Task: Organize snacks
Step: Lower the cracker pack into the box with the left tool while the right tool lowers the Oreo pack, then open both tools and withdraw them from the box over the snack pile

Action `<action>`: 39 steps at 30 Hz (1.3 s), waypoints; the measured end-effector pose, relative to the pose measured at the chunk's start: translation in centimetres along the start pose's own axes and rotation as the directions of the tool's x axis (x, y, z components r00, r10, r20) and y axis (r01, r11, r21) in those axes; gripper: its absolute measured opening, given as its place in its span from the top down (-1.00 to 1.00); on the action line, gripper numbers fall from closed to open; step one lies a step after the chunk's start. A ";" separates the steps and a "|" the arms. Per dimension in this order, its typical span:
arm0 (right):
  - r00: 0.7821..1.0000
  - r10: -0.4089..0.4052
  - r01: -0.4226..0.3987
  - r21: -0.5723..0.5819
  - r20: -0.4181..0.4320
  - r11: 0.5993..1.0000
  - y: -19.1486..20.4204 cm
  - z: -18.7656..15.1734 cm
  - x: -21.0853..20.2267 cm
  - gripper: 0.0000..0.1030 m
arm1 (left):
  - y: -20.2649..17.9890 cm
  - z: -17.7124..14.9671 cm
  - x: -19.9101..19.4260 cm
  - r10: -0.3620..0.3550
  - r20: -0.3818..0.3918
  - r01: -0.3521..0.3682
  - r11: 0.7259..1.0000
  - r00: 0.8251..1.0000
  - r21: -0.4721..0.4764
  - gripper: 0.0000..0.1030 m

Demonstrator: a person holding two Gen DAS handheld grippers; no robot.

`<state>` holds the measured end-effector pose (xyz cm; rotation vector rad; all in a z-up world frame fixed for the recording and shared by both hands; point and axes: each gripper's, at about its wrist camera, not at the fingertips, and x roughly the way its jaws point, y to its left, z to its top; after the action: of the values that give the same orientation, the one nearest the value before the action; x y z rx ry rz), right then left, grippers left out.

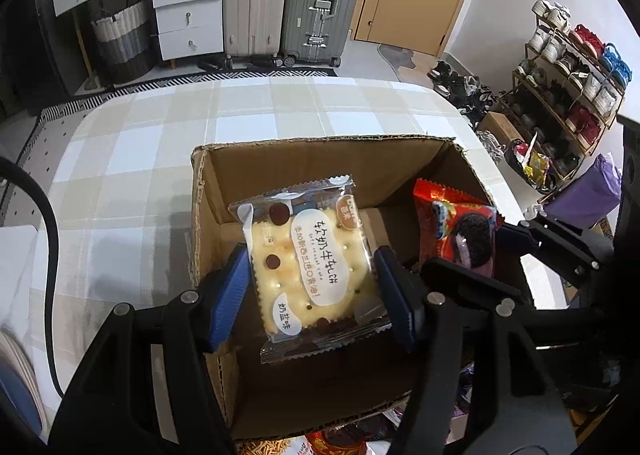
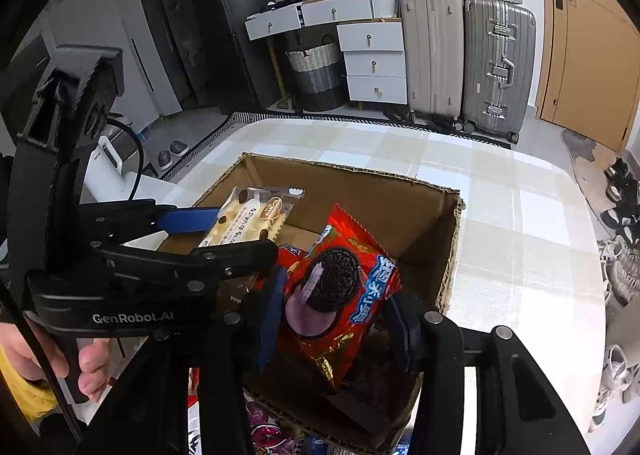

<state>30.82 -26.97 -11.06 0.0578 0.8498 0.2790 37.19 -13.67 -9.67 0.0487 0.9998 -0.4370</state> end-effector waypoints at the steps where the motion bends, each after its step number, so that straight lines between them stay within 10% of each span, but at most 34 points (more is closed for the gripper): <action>1: 1.000 0.001 -0.001 0.002 0.002 1.000 0.0 0.0 0.0 0.09 | 0.1 0.1 0.0 -0.002 -0.006 0.002 1.000 1.000 -0.004 -0.17; 22: 0.999 -0.033 0.031 0.035 0.041 0.999 0.2 0.4 -1.8 0.07 | 0.4 -0.2 -2.9 0.010 0.037 -0.008 0.999 0.999 -0.046 -0.46; 39: 0.988 -0.059 0.051 0.055 0.139 0.997 3.2 0.0 -8.5 -0.56 | 0.6 -3.0 -13.7 0.061 0.190 -0.050 0.997 0.980 -0.064 -0.98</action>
<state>24.75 -26.16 -4.32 0.1011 0.7169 0.1985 28.64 -7.79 -0.13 -0.0187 0.8189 -0.3539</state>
